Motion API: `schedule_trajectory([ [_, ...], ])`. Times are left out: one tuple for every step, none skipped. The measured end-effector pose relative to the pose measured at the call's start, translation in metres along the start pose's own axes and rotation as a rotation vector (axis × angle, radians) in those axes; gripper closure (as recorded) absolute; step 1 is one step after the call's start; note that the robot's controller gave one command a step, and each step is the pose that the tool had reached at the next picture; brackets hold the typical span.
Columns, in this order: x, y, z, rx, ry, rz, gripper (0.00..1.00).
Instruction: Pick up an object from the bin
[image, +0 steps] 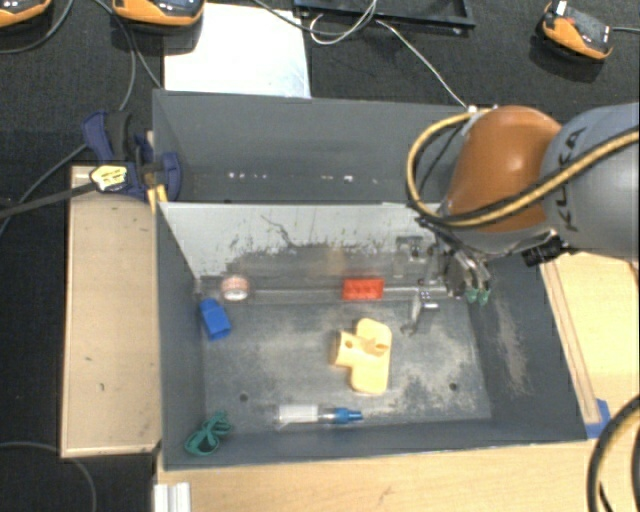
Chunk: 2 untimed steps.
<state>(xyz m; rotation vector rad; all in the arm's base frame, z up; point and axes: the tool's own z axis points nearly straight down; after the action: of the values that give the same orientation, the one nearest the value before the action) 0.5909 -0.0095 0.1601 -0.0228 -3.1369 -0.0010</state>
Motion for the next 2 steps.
schedule_trajectory([
  [-0.002,0.000,-0.005,0.000,-0.008,0.000,0.00],
  [-0.003,-0.064,0.066,0.001,-0.007,-0.179,0.00],
])
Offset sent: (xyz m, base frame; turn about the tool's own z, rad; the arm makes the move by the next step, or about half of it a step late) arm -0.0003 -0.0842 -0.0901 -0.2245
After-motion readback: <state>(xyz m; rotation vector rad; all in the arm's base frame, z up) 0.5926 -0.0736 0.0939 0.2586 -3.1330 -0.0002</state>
